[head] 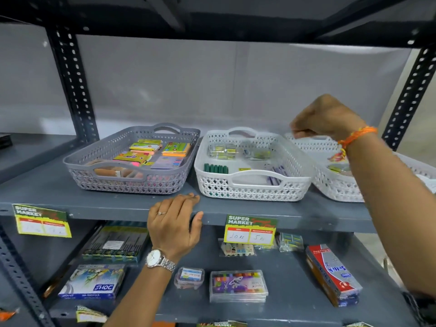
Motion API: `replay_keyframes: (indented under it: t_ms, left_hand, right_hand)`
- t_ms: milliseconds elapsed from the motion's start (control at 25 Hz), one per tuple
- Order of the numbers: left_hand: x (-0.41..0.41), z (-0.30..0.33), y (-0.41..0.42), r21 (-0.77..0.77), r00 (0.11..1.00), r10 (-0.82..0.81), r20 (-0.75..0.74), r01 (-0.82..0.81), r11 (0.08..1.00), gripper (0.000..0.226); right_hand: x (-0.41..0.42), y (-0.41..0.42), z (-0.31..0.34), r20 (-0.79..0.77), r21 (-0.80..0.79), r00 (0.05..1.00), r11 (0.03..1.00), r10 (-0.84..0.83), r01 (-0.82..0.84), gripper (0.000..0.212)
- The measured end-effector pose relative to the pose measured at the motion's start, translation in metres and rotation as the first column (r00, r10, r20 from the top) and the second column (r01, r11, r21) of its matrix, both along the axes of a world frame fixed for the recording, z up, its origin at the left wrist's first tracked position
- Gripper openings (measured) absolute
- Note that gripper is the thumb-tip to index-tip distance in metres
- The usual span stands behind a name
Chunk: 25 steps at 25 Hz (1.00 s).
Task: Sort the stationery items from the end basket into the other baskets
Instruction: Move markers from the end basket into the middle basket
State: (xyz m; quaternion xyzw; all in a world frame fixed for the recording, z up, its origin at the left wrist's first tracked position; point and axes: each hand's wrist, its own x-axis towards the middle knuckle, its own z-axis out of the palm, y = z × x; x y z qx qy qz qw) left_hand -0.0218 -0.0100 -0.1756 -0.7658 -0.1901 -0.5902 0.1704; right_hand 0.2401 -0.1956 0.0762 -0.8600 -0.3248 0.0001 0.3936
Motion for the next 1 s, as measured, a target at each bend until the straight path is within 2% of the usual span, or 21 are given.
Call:
replay_keyframes:
  t_ms: [80, 160, 240, 360, 560, 760, 920, 1000]
  left_hand:
    - [0.004, 0.002, -0.001, -0.016, 0.999, 0.005, 0.051, -0.004, 1.000, 0.043]
    - [0.006, 0.002, -0.001, -0.013, 0.997, 0.017, 0.080, -0.016, 1.000, 0.043]
    - [0.008, 0.001, -0.003, -0.007, 0.996, 0.026, 0.089, -0.025, 1.000, 0.043]
    - [0.009, 0.000, -0.003, -0.005, 0.996, 0.042, 0.079, -0.041, 0.999, 0.042]
    - [0.009, 0.000, -0.004, -0.013, 0.996, 0.036, 0.078, -0.035, 0.999, 0.041]
    - [0.007, -0.001, -0.005, -0.023, 0.997, 0.034, 0.066, -0.033, 0.999, 0.041]
    - [0.007, -0.001, -0.005, -0.029, 0.998, 0.032, 0.059, -0.030, 0.999, 0.041]
    - [0.007, -0.001, -0.006, -0.034, 0.998, 0.029, 0.052, -0.028, 0.999, 0.042]
  right_hand:
    - [0.024, -0.018, -0.011, 0.186, -0.243, 0.972, 0.951, -0.145, 0.189, 0.031]
    - [0.035, -0.026, -0.033, 0.312, -0.459, 0.939, 0.843, -0.143, 0.280, 0.033]
    - [0.035, -0.032, -0.053, 0.358, -0.564, 0.931, 0.777, -0.075, 0.280, 0.020]
    - [0.036, -0.034, -0.071, 0.315, -0.618, 0.945, 0.737, -0.085, 0.272, 0.031]
    - [0.034, -0.035, -0.074, 0.310, -0.567, 0.943, 0.773, -0.120, 0.285, 0.031]
    - [0.032, -0.044, -0.064, 0.335, -0.464, 0.926, 0.824, -0.176, 0.325, 0.013]
    - [0.032, -0.051, -0.052, 0.136, -0.281, 0.950, 0.909, -0.280, 0.308, 0.022]
    - [0.035, -0.053, -0.048, 0.029, -0.120, 0.953, 0.946, -0.301, 0.302, 0.023]
